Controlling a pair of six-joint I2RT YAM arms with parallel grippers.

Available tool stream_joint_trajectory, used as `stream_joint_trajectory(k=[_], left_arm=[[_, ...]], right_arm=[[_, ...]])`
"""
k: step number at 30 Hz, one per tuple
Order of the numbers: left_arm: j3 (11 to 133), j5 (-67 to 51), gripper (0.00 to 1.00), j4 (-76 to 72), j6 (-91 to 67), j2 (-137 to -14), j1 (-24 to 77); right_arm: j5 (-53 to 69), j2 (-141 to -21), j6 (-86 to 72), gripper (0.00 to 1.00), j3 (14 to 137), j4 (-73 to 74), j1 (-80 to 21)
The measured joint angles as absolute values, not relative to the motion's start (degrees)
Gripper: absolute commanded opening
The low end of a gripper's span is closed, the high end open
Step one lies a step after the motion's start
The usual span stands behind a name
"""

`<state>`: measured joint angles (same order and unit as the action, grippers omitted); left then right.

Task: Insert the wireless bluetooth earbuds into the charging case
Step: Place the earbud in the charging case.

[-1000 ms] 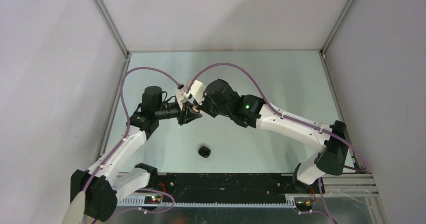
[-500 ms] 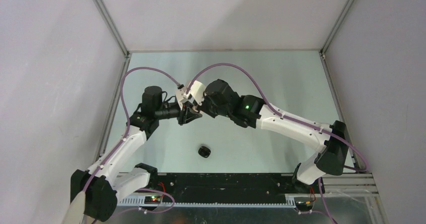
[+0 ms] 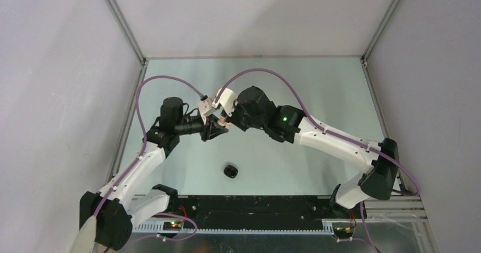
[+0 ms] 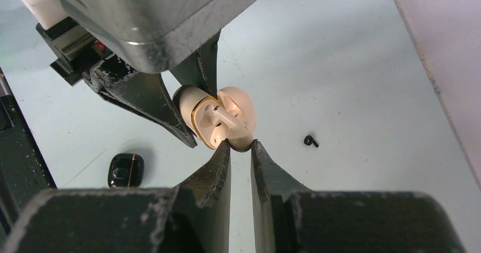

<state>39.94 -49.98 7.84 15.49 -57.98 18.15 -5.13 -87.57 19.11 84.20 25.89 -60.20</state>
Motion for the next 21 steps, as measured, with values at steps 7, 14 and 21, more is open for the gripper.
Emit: stream_joint_trajectory(k=[7,14,21], left_arm=[[39.94,-49.95,0.03,7.84,15.51,-57.98,18.15],[39.94,-49.95,0.03,7.9,15.53,-58.15,18.15],[39.94,-49.98,0.04,7.99,15.59,-58.15,18.15]], right_arm=[[-5.15,-87.02,20.4,0.18,82.76,25.85,-60.34],[-7.16,-87.02,22.63,0.18,81.76,25.8,-61.76],[-8.58,-87.02,23.97,0.18,81.76,25.34,-62.78]])
